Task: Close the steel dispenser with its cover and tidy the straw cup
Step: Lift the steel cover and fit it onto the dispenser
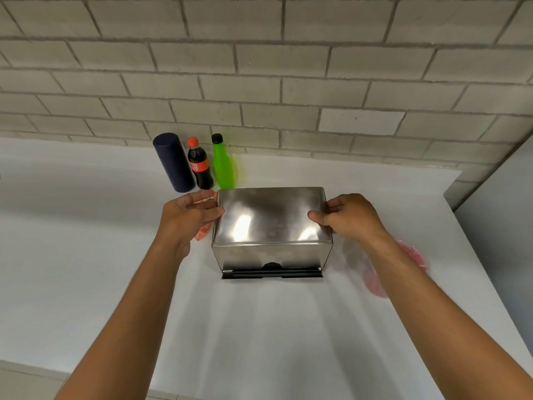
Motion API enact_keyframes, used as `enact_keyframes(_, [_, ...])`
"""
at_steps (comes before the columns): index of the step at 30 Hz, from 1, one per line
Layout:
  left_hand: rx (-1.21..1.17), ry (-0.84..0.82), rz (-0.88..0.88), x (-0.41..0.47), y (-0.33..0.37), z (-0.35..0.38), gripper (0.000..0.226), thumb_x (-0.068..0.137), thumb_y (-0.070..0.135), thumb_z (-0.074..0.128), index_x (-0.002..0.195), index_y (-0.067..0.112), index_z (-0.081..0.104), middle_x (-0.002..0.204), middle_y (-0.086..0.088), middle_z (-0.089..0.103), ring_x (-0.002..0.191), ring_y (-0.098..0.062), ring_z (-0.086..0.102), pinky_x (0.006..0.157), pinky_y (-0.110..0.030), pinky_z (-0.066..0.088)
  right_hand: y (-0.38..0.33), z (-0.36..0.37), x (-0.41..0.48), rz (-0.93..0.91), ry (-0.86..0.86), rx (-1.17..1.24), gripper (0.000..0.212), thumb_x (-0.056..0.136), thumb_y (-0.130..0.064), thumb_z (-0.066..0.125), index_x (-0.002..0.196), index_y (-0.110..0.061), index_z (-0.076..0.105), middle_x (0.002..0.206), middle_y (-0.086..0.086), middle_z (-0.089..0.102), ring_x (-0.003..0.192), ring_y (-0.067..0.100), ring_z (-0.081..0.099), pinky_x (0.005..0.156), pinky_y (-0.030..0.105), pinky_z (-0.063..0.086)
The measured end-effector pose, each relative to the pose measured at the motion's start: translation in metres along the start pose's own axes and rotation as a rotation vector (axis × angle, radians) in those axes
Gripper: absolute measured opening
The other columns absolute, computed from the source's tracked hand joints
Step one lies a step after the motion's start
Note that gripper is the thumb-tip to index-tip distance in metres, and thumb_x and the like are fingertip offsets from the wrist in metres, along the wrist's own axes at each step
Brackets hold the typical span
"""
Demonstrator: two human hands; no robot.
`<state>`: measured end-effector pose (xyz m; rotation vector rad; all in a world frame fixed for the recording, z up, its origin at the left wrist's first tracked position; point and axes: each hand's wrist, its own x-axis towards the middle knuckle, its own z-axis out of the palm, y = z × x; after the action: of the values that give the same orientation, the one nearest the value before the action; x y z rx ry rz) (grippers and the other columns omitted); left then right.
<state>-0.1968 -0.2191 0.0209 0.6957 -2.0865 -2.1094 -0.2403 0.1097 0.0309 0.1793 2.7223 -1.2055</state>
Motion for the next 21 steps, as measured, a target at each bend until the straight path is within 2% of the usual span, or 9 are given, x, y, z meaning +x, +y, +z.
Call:
enact_keyframes(2, [0.003,0.000,-0.006,0.0015,-0.0013,-0.0004,0.044,0.072,-0.005,0.090,0.111,0.015,0.079,0.096,-0.004,0.083,0.093,-0.023,0.080,0.077,-0.027,0.064,0.0003,0.0000,0.0009,0.005,-0.003,-0.004,0.034,0.069,-0.049,0.089,0.074,-0.022,0.068,0.081,-0.006,0.077,0.080,0.019,0.074,0.089,0.042,0.058])
enact_keyframes(5, [0.016,0.009,-0.013,0.0031,-0.0027,0.0003,0.042,0.073,-0.004,0.090,0.108,0.016,0.080,0.096,-0.005,0.083,0.093,-0.030,0.079,0.093,-0.048,0.060,0.0007,0.0006,0.0024,0.009,-0.009,-0.018,0.036,0.068,-0.051,0.088,0.074,-0.020,0.071,0.081,-0.006,0.077,0.080,0.019,0.074,0.088,0.042,0.058])
enact_keyframes(8, [0.036,0.011,-0.021,0.0046,-0.0024,0.0013,0.041,0.072,-0.004,0.090,0.106,0.017,0.081,0.094,-0.007,0.083,0.088,-0.036,0.076,0.098,-0.057,0.055,0.0002,0.0009,0.0050,0.008,-0.027,-0.043,0.040,0.069,-0.053,0.087,0.077,-0.016,0.075,0.077,-0.003,0.078,0.077,0.020,0.075,0.087,0.043,0.059])
enact_keyframes(15, [0.077,0.011,-0.027,0.0055,-0.0008,0.0012,0.041,0.072,0.000,0.092,0.105,0.021,0.081,0.094,-0.003,0.083,0.095,-0.030,0.079,0.092,-0.043,0.063,-0.0016,-0.0002,0.0074,0.008,-0.071,-0.092,0.046,0.071,-0.053,0.086,0.081,-0.009,0.078,0.078,0.005,0.078,0.078,0.025,0.075,0.087,0.046,0.060])
enact_keyframes(21, [0.127,0.026,-0.029,0.0043,0.0028,0.0028,0.040,0.072,0.006,0.094,0.104,0.024,0.080,0.086,0.005,0.083,0.084,-0.022,0.080,0.072,-0.028,0.063,-0.0045,-0.0016,0.0075,-0.014,-0.090,-0.169,0.048,0.076,-0.055,0.081,0.082,-0.007,0.079,0.080,0.008,0.078,0.079,0.026,0.075,0.087,0.044,0.059])
